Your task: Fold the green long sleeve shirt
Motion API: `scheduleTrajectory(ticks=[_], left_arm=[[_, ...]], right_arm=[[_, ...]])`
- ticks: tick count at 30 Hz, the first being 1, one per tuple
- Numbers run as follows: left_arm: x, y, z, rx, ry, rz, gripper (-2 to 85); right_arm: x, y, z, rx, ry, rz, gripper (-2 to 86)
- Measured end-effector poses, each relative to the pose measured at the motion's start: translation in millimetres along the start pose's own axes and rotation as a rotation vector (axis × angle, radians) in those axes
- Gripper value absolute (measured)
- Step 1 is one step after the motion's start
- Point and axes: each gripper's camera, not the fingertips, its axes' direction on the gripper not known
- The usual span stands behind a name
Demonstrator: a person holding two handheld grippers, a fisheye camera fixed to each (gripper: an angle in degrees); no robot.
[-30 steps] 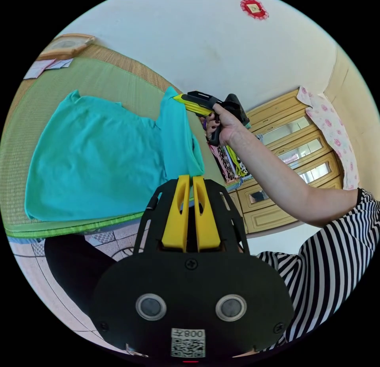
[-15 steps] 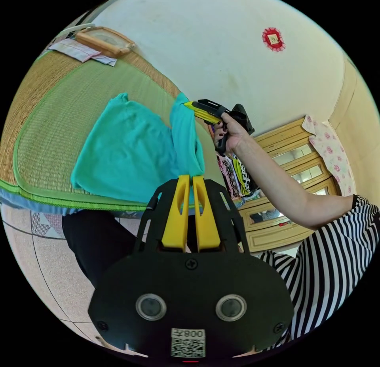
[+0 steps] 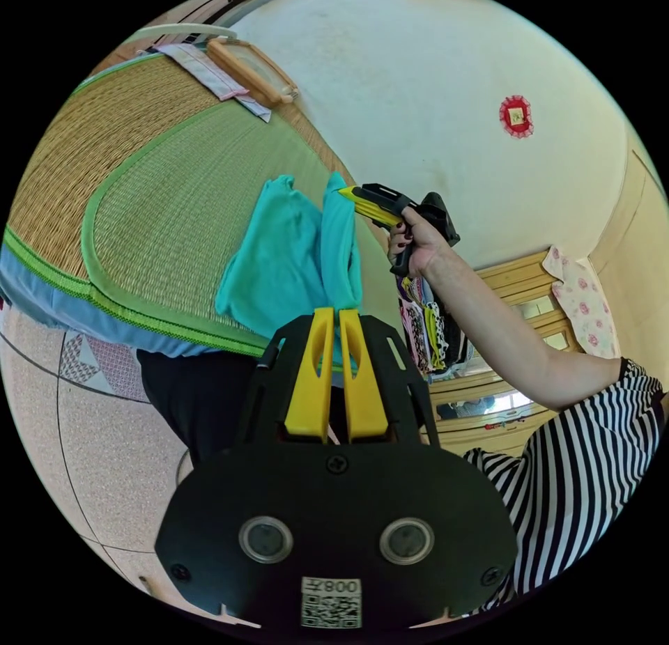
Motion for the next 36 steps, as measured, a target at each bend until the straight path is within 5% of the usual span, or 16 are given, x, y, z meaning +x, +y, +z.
scheduleTrajectory(ticks=[36], left_arm=[[-223.2,80.2,126.9,0.068,0.152,-0.214,1.1]], right_arm=[[-58.4,-120.4,-109.1,-0.069,0.098,0.069,2.0]])
